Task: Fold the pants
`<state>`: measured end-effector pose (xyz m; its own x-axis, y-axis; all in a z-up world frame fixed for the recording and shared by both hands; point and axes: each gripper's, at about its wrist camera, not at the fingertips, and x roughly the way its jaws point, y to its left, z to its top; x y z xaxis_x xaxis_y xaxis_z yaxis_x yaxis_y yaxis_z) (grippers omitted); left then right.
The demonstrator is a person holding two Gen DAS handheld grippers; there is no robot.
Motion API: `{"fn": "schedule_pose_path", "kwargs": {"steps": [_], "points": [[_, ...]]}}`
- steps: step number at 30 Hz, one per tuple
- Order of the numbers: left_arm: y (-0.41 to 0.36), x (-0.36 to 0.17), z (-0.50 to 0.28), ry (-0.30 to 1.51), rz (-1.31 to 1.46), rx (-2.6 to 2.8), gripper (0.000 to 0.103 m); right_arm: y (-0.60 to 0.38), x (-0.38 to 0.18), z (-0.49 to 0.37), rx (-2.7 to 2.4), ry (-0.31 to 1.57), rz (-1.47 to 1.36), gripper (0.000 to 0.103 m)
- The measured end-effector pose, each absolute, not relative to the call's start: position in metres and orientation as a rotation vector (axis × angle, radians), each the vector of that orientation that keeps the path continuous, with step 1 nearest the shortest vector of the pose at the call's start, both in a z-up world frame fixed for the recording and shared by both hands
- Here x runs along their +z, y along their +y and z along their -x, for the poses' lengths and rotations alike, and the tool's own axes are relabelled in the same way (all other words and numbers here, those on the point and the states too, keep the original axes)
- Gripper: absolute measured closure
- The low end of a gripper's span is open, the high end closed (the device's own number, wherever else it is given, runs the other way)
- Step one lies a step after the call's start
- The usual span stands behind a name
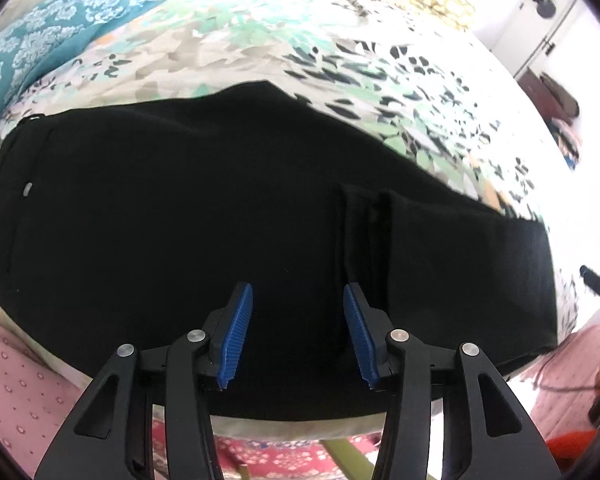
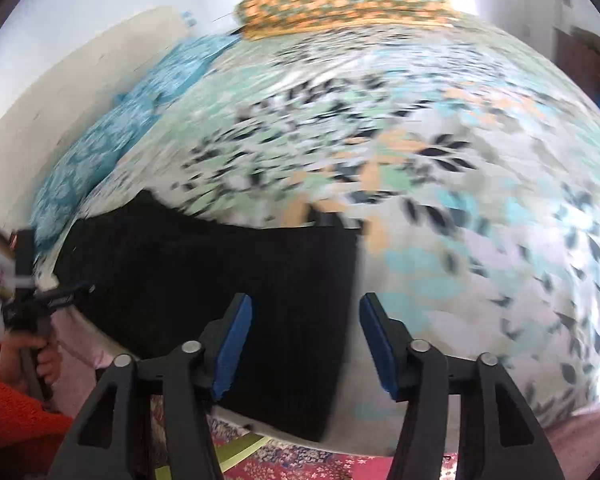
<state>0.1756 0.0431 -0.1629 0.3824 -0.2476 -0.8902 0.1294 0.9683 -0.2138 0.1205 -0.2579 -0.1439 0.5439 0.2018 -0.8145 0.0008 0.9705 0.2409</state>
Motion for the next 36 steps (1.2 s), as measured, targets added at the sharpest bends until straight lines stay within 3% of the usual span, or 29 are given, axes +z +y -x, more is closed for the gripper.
{"fn": "schedule_pose_path", "kwargs": {"steps": [5,8,11,12,16,19,21,23,25,27,30,36], "points": [[0.014,-0.140,-0.165,1.029,0.048,-0.381,0.053,-0.231,-0.171,-0.130,0.161,1.057,-0.243,0.045],[-0.012,-0.156,-0.170,1.072,-0.056,-0.417,0.054,-0.226,-0.166,-0.123,0.161,1.030,-0.202,0.045],[-0.022,-0.183,-0.181,1.174,-0.077,-0.417,0.093,-0.225,-0.156,-0.114,0.156,0.964,-0.180,0.045],[-0.019,-0.184,-0.183,1.172,-0.054,-0.412,0.097,-0.225,-0.151,-0.111,0.155,0.938,-0.170,0.045],[-0.006,-0.166,-0.186,1.087,-0.034,-0.368,0.099,-0.218,-0.145,-0.108,0.162,0.894,-0.137,0.031],[-0.006,-0.187,-0.191,1.157,-0.041,-0.360,0.098,-0.208,-0.172,-0.122,0.182,1.011,-0.139,0.031],[-0.008,-0.190,-0.188,1.154,-0.067,-0.354,0.092,-0.201,-0.203,-0.134,0.166,1.142,-0.112,0.031],[-0.013,-0.187,-0.188,1.150,-0.090,-0.356,0.088,-0.190,-0.207,-0.133,0.165,1.104,-0.018,0.024],[-0.008,-0.182,-0.188,1.160,-0.041,-0.376,0.069,-0.183,-0.202,-0.135,0.167,1.110,0.014,0.022],[0.004,-0.172,-0.189,1.142,0.002,-0.338,0.028,-0.189,-0.191,-0.131,0.196,1.063,-0.064,0.022],[0.054,-0.144,-0.200,1.054,0.078,-0.224,0.018,-0.201,-0.179,-0.125,0.178,1.008,-0.128,0.022],[0.219,-0.131,-0.255,1.049,0.310,0.065,0.016,-0.223,-0.182,-0.128,0.128,1.003,-0.226,0.022]]}}
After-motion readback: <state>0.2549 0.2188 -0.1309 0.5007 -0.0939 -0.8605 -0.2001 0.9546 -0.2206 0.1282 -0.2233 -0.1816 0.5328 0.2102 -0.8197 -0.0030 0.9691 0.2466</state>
